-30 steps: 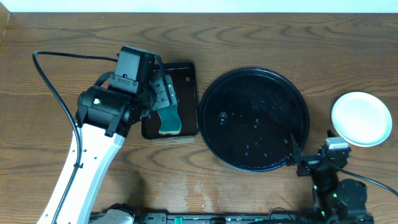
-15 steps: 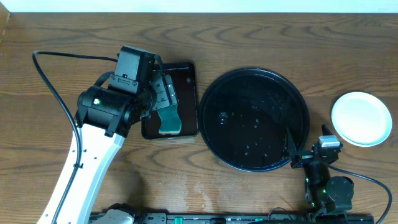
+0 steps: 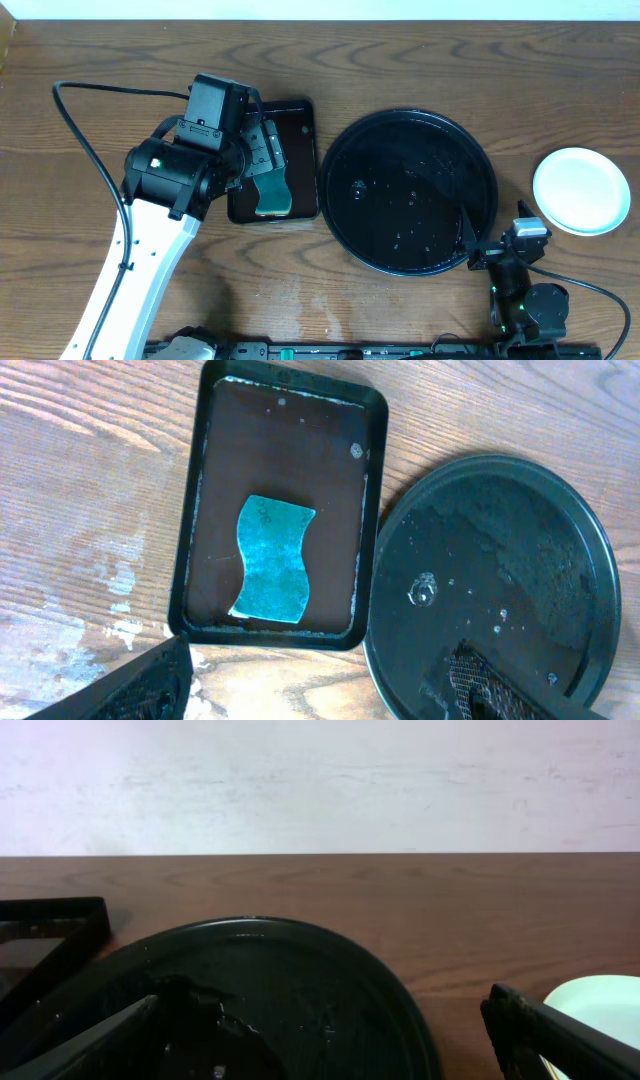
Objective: Clean dirty plates on tray and stack at the side
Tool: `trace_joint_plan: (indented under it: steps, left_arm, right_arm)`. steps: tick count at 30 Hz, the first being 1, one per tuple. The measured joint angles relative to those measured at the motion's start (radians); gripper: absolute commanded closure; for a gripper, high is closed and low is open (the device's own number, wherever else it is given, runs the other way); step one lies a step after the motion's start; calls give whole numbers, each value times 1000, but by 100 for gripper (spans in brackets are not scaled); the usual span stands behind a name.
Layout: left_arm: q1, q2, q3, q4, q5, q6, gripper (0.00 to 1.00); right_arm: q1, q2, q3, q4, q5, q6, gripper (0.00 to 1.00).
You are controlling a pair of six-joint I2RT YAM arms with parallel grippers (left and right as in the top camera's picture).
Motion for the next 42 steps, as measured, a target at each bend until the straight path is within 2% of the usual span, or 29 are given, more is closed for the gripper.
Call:
trace_joint_plan:
  steps: [7, 10, 15, 21, 29, 35, 42]
  left_arm:
    - [0, -7, -2, 2, -47, 20, 17]
    - [0, -75, -56, 63, -103, 40, 17]
    - [27, -346, -276, 287, -143, 105, 16]
    - [179, -713, -631, 550, -124, 132, 17]
    - [279, -1100, -1033, 783, -78, 138, 16]
    - [280, -1294, -1205, 902, -74, 143, 17]
    - [283, -1319, -1324, 1052, -74, 151, 17]
  right_arm:
    - [0, 0, 0, 0, 0, 0, 1]
    - [0, 0, 0, 0, 0, 0, 1]
    - [0, 0, 0, -1, 1, 0, 1]
    - [0, 0, 0, -1, 2, 0, 1]
    - [0, 0, 0, -1, 3, 0, 1]
    - [0, 0, 0, 0, 3, 0, 1]
    - [0, 0, 0, -1, 3, 0, 1]
